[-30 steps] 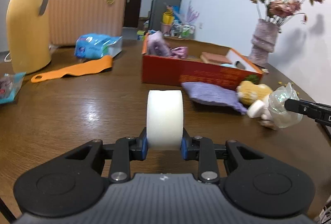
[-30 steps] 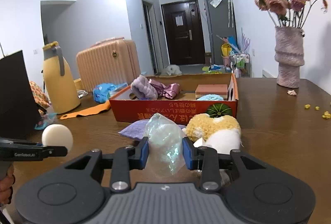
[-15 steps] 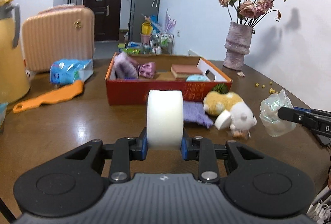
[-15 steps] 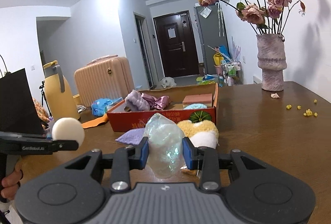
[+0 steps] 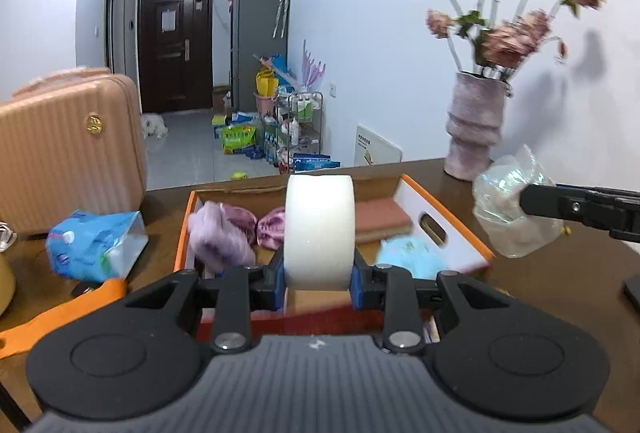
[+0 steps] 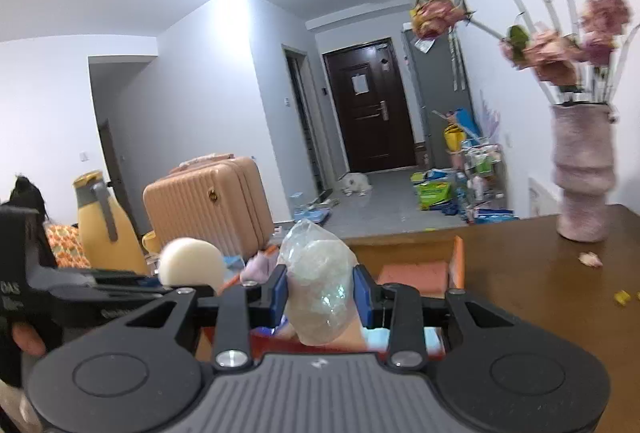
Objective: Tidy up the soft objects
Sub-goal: 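Lift the foam cylinder and plastic bag and carry both over the box, then lower both held items into the box and open both tools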
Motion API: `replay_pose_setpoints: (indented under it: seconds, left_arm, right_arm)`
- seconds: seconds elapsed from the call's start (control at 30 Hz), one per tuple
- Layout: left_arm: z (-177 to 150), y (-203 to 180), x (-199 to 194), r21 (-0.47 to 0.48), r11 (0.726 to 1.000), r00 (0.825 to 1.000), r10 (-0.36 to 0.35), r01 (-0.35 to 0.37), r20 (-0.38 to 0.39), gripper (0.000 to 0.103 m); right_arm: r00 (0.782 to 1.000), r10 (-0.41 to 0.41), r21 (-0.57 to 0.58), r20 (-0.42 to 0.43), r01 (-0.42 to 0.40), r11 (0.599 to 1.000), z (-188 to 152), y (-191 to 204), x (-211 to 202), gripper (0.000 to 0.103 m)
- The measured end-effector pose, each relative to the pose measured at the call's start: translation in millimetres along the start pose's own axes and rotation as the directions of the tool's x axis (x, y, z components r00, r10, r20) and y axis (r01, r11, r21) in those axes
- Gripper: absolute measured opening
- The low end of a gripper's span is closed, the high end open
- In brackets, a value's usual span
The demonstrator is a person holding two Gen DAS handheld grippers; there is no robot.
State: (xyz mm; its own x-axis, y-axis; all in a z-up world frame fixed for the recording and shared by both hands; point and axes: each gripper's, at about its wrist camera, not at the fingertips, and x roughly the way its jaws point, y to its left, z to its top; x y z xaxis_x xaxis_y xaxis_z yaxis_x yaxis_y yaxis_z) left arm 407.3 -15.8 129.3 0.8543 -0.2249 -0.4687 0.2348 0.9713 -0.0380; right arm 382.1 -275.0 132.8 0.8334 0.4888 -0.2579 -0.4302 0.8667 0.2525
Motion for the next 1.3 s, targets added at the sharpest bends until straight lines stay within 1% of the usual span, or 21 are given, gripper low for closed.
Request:
replay_pose_setpoints:
  seconds: [0.07,0.13,0.23,0.3,0.37,0.43,0.5,0.53,0.57,0.6,0.63,0.67,0.7,0.73,0.8,0.9,1.03,1.23,1.3]
  left_arm:
    - [12,8,27,-0.012,1.000,1.000,-0.004,0.004,-0.015,0.030]
    - [17,15,56,-0.029,1.000,0.999,0.003,-0.004,-0.045,0.030]
    - [19,33,101,-0.094,0.995,0.994,0.011,-0.021,-0.107,0.029]
    - [18,44,124,-0.137,0.990,0.991,0.017,-0.036,-0.136,0.029]
    - [15,53,143,-0.172,0.985,0.987,0.001,-0.029,-0.162,0.029]
    - [11,59,155,-0.184,0.982,0.984,0.004,-0.037,-0.175,0.029]
    - [3,64,162,-0.198,0.980,0.984,-0.002,-0.034,-0.180,0.030]
    - [-4,68,166,-0.221,0.975,0.983,-0.010,-0.031,-0.183,0.038]
    - [-6,68,172,-0.224,0.974,0.974,-0.013,-0.040,-0.226,0.041]
    - [-8,68,176,-0.218,0.975,0.967,-0.014,-0.044,-0.256,0.042]
    - [-8,68,174,-0.226,0.973,0.970,-0.010,-0.047,-0.244,0.046]
    - [-8,68,171,-0.227,0.973,0.972,-0.013,-0.041,-0.233,0.050]
    - [-7,66,170,-0.219,0.975,0.974,-0.021,-0.030,-0.226,0.054]
    - [-6,63,167,-0.211,0.977,0.976,-0.020,-0.026,-0.216,0.059]
    - [-6,60,165,-0.193,0.981,0.979,-0.015,-0.026,-0.205,0.065]
    - [-6,61,163,-0.189,0.981,0.978,-0.006,-0.034,-0.207,0.065]
    - [0,61,159,-0.200,0.979,0.982,-0.006,-0.033,-0.191,0.067]
    - [5,63,157,-0.195,0.980,0.982,0.007,-0.045,-0.188,0.067]
    - [11,65,148,-0.188,0.981,0.987,0.021,-0.052,-0.160,0.067]
  right_arm:
    - [1.000,0.011,0.013,-0.017,-0.011,1.000,14,-7,34,0.034]
    - [0.999,0.015,0.036,-0.037,-0.014,0.999,24,-15,70,0.034]
    - [0.997,-0.009,0.091,-0.074,0.016,0.996,31,-32,125,0.034]
    - [0.995,-0.018,0.146,-0.096,0.032,0.989,31,-45,160,0.034]
    - [0.991,-0.022,0.188,-0.133,0.047,0.981,27,-53,190,0.034]
    - [0.983,-0.046,0.181,-0.180,0.079,0.980,22,-57,220,0.035]
    - [0.976,-0.072,0.156,-0.203,0.105,0.982,14,-55,238,0.040]
    - [0.975,-0.085,0.150,-0.208,0.117,0.982,10,-53,245,0.043]
    - [0.971,-0.103,0.139,-0.216,0.135,0.981,7,-52,250,0.047]
    - [0.965,-0.116,0.118,-0.235,0.147,0.982,9,-49,254,0.050]
    - [0.968,-0.113,0.115,-0.223,0.141,0.983,9,-48,252,0.058]
    - [0.974,-0.108,0.121,-0.200,0.134,0.984,9,-46,248,0.069]
    - [0.976,-0.111,0.121,-0.189,0.135,0.983,9,-45,246,0.074]
    - [0.976,-0.112,0.121,-0.187,0.136,0.983,11,-45,246,0.075]
    - [0.977,-0.092,0.141,-0.194,0.120,0.983,9,-52,246,0.074]
    - [0.977,-0.094,0.159,-0.193,0.126,0.979,8,-55,244,0.074]
    - [0.978,-0.092,0.160,-0.186,0.123,0.979,8,-55,241,0.074]
    - [0.978,-0.112,0.134,-0.178,0.137,0.981,10,-49,235,0.074]
    - [0.978,-0.129,0.110,-0.161,0.148,0.983,16,-43,228,0.074]
